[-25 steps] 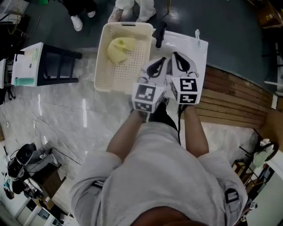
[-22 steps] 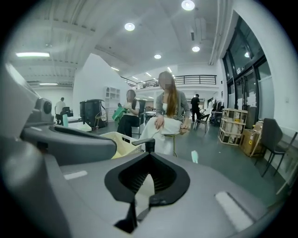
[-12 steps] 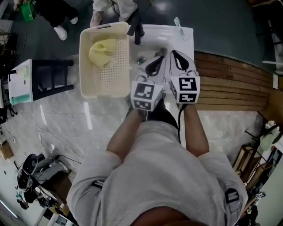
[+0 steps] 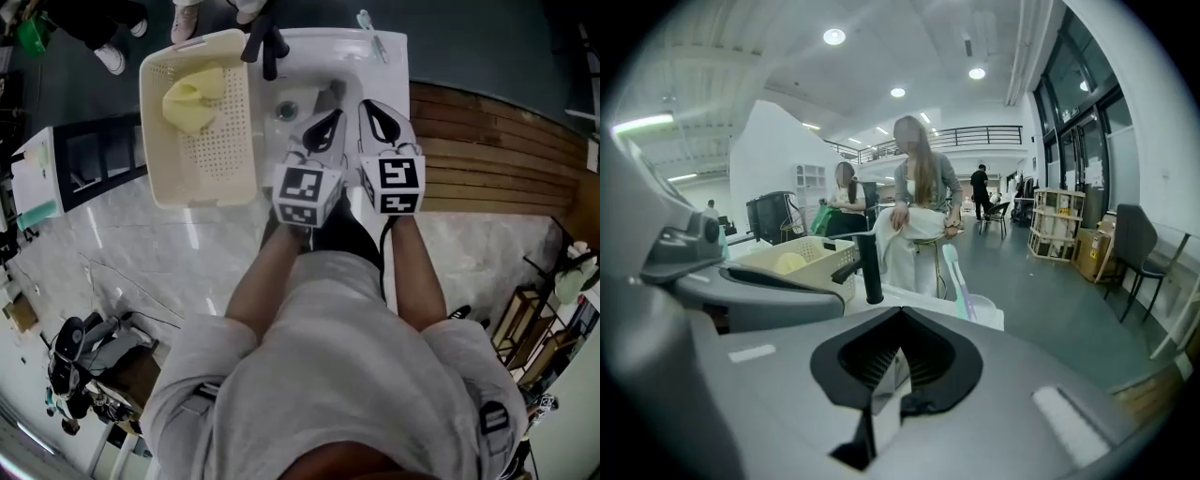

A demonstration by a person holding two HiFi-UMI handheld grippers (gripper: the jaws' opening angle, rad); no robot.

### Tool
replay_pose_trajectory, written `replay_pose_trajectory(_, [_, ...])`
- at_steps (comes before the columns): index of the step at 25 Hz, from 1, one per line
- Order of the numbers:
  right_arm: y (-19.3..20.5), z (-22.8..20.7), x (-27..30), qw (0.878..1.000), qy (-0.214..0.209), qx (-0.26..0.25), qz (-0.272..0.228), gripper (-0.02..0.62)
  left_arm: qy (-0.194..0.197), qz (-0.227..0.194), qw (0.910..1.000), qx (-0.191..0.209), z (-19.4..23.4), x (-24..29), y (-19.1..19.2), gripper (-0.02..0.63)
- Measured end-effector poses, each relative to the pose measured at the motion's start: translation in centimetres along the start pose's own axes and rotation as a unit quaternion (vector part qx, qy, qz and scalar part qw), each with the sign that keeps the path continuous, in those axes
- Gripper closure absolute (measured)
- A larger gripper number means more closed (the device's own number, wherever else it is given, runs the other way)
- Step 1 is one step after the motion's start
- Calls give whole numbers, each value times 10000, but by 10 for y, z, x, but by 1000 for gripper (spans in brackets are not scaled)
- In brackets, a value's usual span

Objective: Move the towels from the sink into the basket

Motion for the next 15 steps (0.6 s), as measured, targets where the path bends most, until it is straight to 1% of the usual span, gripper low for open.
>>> replay_pose_trajectory(8, [27, -13, 23, 9994, -225, 94, 246, 589, -215, 393, 9989, -113, 8, 24, 30, 589])
replay_pose_trajectory(15, [47, -24, 42, 9979, -422, 232, 438, 589, -596, 1049, 9926, -117, 23, 52, 66, 589])
Point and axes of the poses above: the fingertips, and each gripper's own axes: x forward along the fingers, z to its left, y out of its underside, the point moved 8 cm from there along -x, backward along the fingers, and after that the axes turned 5 degrees about x, right-handed, at the moved point
